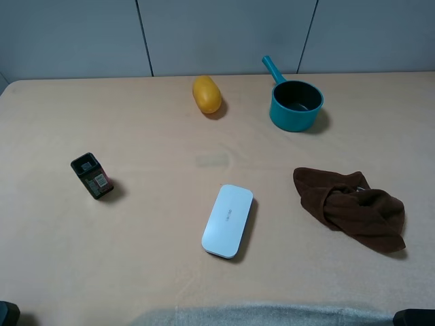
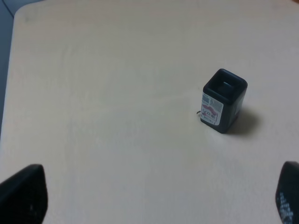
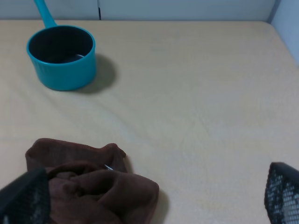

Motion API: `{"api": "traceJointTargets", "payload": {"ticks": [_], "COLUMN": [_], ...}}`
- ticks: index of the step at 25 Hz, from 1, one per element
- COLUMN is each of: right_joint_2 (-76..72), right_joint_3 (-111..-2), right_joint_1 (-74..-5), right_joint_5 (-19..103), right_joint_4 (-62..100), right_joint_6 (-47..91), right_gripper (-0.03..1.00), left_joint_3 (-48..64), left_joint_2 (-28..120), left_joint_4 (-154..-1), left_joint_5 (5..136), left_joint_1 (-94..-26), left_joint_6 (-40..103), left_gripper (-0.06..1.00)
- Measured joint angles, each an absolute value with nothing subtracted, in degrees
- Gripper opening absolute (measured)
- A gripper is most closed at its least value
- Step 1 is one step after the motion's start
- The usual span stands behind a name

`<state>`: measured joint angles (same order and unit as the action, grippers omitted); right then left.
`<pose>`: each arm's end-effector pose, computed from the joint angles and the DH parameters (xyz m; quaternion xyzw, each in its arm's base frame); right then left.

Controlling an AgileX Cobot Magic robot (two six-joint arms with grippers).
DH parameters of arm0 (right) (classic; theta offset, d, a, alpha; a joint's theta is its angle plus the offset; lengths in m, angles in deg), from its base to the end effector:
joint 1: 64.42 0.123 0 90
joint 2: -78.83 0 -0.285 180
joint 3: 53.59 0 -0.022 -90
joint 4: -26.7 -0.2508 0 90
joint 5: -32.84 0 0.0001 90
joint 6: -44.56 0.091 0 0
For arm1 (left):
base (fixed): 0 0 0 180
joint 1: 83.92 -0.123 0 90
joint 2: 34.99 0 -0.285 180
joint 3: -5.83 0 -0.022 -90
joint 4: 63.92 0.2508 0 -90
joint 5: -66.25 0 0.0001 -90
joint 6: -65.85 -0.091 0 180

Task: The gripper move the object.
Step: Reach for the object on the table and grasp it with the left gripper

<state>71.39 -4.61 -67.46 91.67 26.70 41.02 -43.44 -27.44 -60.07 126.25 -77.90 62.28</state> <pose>-0.0036 0.0002 0.2780 -0.0037 0.8446 -0.0307 0.5346 -0.0030 0.0056 0.2751 0.0702 0.8484 0.0224 0.5241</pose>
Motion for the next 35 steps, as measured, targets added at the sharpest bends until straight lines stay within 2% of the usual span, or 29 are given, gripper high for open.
{"api": "traceJointTargets", "payload": {"ticks": [35], "right_joint_2": [71.39], "right_joint_3": [-4.61], "right_joint_1": [-67.46], "right_joint_5": [91.67], "right_joint_4": [26.70], "right_joint_6": [41.02], "right_gripper": [0.69], "left_joint_3": [-43.44], "left_joint_2": [-27.44], "left_joint_4": [-60.07], "left_joint_5": [126.25], "left_joint_1": [-77.90], "left_joint_6": [62.28], "left_gripper": [0.98]}}
